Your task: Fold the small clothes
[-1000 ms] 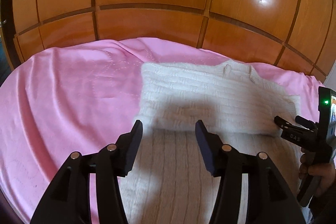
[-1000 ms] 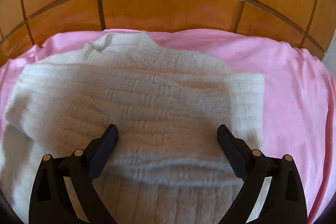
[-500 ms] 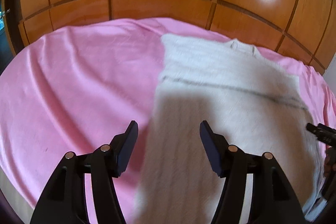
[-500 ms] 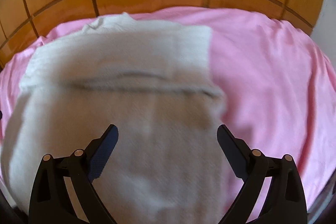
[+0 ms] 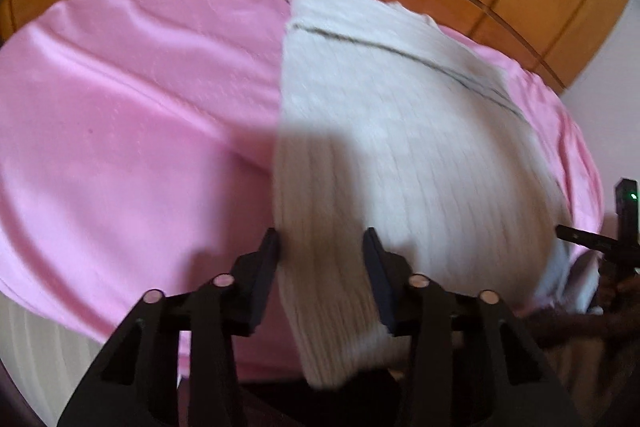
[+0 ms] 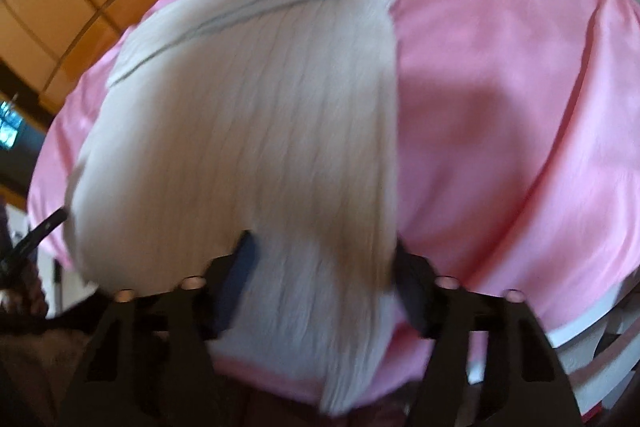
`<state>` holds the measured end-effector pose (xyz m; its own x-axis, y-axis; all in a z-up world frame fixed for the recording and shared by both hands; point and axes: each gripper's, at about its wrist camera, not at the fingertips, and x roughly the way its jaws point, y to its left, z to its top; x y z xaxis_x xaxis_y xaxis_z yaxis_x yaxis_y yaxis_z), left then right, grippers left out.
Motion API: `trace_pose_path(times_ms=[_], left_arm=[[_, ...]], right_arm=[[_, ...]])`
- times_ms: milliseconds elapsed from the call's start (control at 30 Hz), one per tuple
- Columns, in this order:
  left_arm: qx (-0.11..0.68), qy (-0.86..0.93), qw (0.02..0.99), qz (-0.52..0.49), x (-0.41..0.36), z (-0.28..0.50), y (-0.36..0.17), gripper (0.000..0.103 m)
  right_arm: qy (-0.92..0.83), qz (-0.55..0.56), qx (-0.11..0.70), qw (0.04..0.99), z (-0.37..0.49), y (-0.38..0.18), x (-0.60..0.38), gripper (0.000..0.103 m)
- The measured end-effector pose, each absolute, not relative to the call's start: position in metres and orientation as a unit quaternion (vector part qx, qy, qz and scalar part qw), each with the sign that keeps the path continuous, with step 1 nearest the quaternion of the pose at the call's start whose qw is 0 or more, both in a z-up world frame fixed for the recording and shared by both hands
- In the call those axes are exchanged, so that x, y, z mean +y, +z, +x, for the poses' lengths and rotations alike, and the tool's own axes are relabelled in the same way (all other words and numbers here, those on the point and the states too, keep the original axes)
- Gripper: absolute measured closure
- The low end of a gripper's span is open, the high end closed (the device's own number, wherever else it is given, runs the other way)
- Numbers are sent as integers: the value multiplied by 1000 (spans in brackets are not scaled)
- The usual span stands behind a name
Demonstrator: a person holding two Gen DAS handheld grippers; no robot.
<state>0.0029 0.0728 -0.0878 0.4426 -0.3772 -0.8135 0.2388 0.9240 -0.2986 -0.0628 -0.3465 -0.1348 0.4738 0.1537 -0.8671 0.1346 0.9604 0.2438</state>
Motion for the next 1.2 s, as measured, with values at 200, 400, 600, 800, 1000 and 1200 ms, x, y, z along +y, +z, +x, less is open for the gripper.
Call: trace_pose_path(times_ms=[200, 400, 600, 800, 1000, 1200], left_arm=[[490, -230, 838, -68, 67, -6, -78, 98], [445, -250, 848, -139, 78, 22, -44, 98], [434, -248, 839, -212, 76, 91, -26, 98], [447, -172, 840, -257, 74, 165, -38, 52], [429, -148, 842, -292, 104, 167, -48, 42], [469, -210, 820, -252, 103, 128, -81, 38]], right_arm=[[35, 111, 507, 854, -66, -118, -334, 96], [47, 141, 439, 886, -38, -79, -345, 97], [23, 189, 397, 898, 19, -60, -373, 97], [-23, 230, 391, 891, 61, -66, -405, 94], [-35, 263, 360, 894, 39, -60, -427, 22], [-28, 228, 404, 885, 10, -91, -418, 22]])
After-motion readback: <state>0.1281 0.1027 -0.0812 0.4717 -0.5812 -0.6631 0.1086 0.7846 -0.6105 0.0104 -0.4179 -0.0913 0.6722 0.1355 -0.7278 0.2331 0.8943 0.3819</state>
